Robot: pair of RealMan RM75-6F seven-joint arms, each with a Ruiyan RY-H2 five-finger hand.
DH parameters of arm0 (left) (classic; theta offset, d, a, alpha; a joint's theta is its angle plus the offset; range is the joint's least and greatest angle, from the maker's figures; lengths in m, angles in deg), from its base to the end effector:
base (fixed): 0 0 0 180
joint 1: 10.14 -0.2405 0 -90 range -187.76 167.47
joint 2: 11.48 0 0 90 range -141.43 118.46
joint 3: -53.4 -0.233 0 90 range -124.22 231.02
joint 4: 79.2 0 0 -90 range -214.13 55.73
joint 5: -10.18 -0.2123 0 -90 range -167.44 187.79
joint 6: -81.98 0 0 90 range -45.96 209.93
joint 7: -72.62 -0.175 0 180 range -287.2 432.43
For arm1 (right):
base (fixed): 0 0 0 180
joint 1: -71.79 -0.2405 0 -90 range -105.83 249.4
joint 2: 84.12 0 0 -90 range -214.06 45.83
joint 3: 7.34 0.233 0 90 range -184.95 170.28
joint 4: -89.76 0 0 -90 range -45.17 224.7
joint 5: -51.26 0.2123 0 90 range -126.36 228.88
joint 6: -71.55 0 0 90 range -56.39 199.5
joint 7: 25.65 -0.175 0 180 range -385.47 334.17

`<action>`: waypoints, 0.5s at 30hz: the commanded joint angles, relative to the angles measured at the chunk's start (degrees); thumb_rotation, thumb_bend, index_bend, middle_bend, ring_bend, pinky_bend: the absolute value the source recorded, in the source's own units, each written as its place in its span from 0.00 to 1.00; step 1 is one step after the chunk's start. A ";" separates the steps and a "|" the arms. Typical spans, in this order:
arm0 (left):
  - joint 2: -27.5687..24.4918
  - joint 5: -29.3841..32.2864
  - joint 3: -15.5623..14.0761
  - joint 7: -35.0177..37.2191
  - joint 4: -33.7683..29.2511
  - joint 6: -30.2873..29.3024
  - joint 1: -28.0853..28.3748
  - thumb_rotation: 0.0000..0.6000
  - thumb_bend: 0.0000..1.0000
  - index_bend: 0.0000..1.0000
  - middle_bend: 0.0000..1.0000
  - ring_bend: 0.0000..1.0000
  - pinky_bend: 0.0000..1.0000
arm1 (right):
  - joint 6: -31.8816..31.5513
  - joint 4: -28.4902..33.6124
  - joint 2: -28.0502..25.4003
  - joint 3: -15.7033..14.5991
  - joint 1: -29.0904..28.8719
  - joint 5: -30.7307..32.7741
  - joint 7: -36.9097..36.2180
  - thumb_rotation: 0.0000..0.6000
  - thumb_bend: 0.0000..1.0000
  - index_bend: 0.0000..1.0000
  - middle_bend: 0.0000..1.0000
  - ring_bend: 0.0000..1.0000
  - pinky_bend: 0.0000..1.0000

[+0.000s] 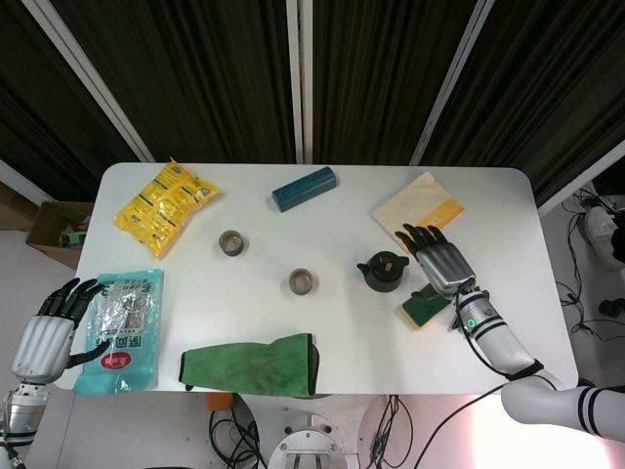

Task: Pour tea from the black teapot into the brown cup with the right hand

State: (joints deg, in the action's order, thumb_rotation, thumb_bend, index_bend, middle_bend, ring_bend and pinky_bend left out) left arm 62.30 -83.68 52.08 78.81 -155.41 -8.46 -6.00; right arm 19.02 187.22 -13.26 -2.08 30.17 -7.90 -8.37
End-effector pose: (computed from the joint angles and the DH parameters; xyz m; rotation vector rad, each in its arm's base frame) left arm -0.3071 0.1924 0.1132 -1.4910 -0.8432 -0.9775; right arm -0.1632 -0.3438 0.0308 1.8748 -1.0144 0.7687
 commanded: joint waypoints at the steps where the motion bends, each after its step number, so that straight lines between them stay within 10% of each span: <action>1: -0.02 0.02 -0.01 -0.04 -0.05 -0.01 -0.02 1.00 0.09 0.15 0.13 0.09 0.20 | 0.20 -0.19 0.20 0.12 -0.11 0.12 0.16 1.00 0.06 0.00 0.00 0.00 0.00; 11: -0.11 0.09 -0.15 -0.03 -0.09 -0.13 -0.23 1.00 0.09 0.15 0.13 0.09 0.20 | 3.65 -1.86 1.33 0.83 -1.80 1.53 0.12 1.00 0.07 0.00 0.00 0.00 0.00; 15: -0.37 -0.21 -0.37 -0.33 -0.53 -0.13 -0.24 1.00 0.09 0.15 0.13 0.09 0.20 | 7.11 -0.94 -0.83 2.53 -3.45 4.55 -1.59 0.80 0.04 0.00 0.00 0.00 0.00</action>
State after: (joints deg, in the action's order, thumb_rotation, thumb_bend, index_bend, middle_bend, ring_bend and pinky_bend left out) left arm 61.98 -83.85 51.75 78.56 -155.87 -8.60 -6.23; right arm 24.88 185.92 -13.07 -0.31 27.53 -4.25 -9.30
